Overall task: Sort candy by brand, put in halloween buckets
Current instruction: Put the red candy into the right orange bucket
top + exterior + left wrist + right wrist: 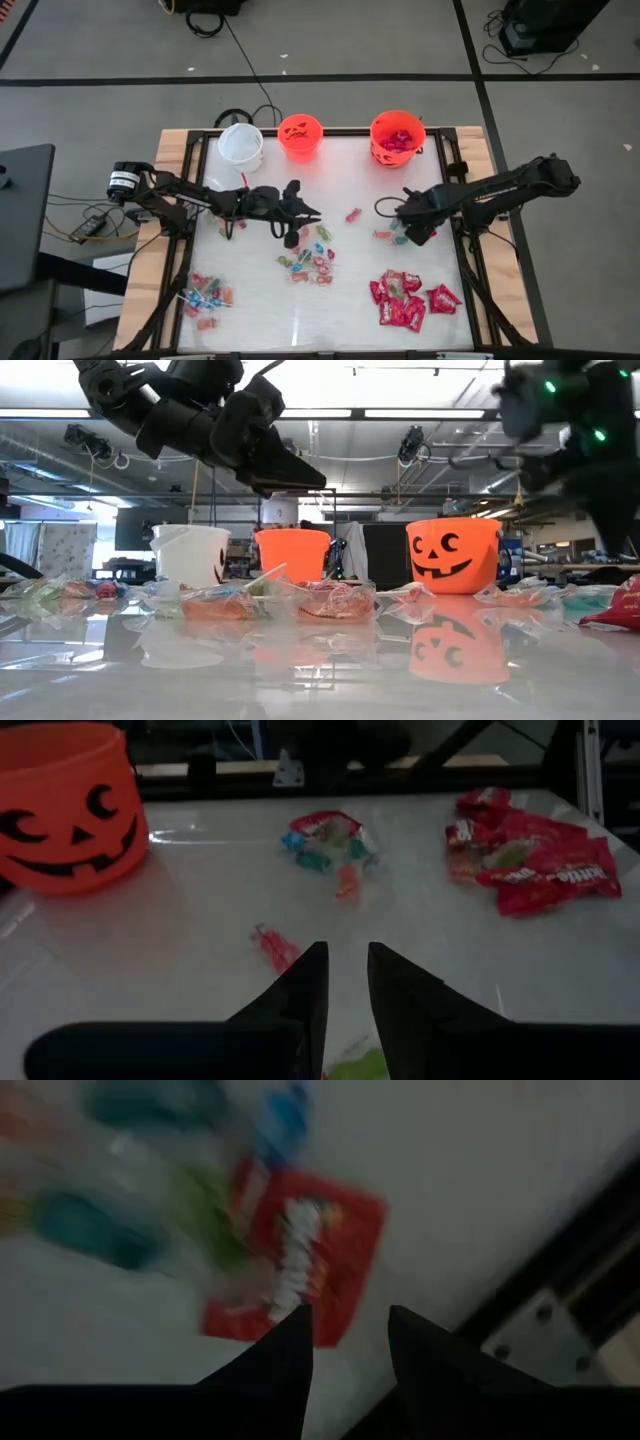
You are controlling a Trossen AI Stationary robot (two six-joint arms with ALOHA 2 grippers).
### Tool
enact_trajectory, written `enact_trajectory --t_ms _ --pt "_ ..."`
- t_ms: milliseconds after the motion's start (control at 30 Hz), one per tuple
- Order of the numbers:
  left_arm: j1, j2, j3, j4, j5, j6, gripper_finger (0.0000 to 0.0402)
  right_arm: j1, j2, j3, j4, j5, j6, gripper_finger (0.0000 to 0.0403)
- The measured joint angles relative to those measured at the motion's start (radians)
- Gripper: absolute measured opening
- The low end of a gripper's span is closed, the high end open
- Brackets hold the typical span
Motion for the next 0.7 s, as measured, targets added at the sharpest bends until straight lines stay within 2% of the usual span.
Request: enact_trajectory --t_ms 100,300,500,700 --pt "0.000 0.000 0.000 0.017 0.000 0.001 0.0080 0.000 0.000 -0.062 0.039 -0.032 0.037 0.0144" --pt "0.000 0.000 0.000 0.011 0.000 0.003 0.0080 -0.001 0.000 -0.100 0.143 -0.082 0.012 0.0157" --pt "0.000 0.000 0.000 -0.020 -0.002 0.004 0.0080 -0.001 0.000 -0.176 0.264 -0.091 -0.009 0.0206" --pt "0.000 0.000 0.000 -0.021 -0.017 0.004 0.0080 -0.020 -0.008 -0.239 0.365 -0.105 0.060 0.0243"
